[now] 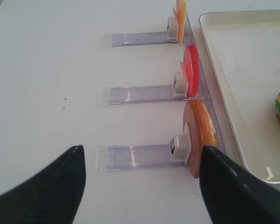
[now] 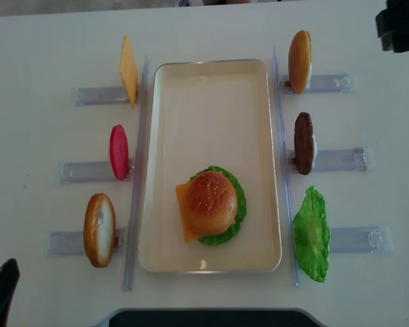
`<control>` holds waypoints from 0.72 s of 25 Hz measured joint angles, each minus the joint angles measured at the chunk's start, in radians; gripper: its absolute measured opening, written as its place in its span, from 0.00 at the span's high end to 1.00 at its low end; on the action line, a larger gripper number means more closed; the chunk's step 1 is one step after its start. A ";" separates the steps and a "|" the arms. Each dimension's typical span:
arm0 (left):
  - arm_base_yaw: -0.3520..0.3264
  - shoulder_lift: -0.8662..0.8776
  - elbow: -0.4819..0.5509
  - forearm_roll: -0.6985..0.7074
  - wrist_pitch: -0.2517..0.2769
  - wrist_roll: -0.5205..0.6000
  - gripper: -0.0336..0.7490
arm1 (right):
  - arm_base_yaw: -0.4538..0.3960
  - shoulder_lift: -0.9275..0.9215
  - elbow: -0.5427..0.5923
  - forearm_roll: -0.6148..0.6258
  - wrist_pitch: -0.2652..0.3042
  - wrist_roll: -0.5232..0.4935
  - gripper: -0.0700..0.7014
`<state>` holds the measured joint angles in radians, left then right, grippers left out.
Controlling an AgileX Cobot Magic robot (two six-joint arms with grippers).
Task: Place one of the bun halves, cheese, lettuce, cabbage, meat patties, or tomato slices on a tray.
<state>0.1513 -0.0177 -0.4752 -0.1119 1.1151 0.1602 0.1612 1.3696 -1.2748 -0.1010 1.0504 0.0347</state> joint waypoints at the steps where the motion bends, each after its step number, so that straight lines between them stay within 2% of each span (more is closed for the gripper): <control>1: 0.000 0.000 0.000 0.000 0.000 0.000 0.22 | -0.031 -0.009 0.000 0.003 -0.006 -0.004 0.14; 5: 0.000 0.000 0.000 0.000 0.000 0.000 0.22 | -0.142 -0.040 0.000 0.027 -0.017 -0.024 0.14; 8: 0.000 0.000 0.000 0.000 0.000 0.000 0.22 | -0.192 -0.056 0.000 0.027 -0.019 -0.026 0.14; 18: 0.000 0.000 0.000 0.000 0.000 0.000 0.22 | -0.203 -0.180 0.000 0.033 -0.031 -0.035 0.14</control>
<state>0.1513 -0.0177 -0.4752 -0.1119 1.1151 0.1602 -0.0418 1.1895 -1.2748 -0.0679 1.0195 0.0000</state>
